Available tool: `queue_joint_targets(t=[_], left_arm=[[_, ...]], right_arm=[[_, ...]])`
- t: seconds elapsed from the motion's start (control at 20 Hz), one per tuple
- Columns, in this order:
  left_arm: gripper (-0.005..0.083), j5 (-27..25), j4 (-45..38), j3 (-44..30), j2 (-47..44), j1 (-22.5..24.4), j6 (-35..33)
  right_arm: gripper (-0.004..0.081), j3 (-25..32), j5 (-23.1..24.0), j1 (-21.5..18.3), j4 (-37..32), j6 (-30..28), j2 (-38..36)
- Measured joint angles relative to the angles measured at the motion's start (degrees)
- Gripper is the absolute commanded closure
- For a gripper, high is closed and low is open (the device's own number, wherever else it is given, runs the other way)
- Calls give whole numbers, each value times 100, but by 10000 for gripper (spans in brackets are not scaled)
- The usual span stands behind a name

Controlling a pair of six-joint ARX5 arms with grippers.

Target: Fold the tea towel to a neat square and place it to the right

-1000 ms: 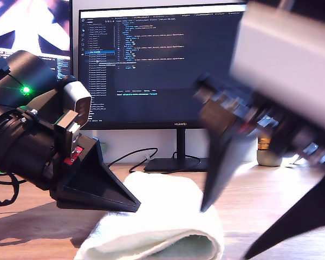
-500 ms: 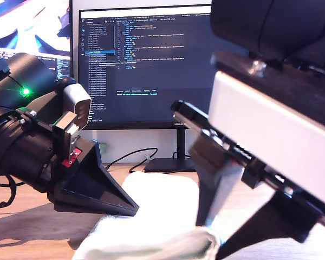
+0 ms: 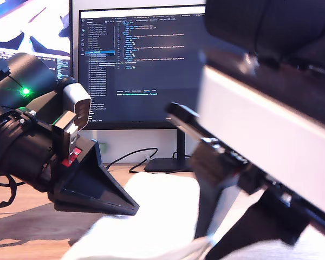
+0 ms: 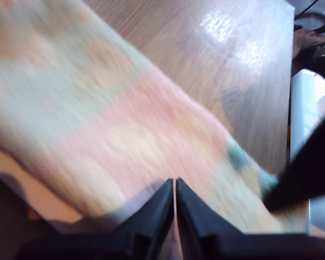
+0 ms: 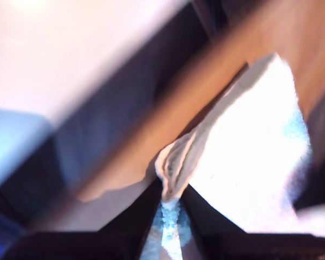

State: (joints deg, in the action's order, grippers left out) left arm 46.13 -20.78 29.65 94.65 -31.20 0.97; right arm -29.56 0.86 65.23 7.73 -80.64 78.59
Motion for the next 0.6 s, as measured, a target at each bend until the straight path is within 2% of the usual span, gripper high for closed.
queue_joint_targets(t=[0.35, 0.45, 0.6], left_arm=[[793, -111, -28, 0, 0, 87, 15], [793, -413, -7, 0, 0, 90, 13], [793, -734, 284, 2, 0, 98, -214]], right_arm=[[783, 2, 131, 780, 87, 981, -144], [783, 7, 129, 874, 105, 1401, -463], [783, 4, 214, 874, 136, 1676, -1071]])
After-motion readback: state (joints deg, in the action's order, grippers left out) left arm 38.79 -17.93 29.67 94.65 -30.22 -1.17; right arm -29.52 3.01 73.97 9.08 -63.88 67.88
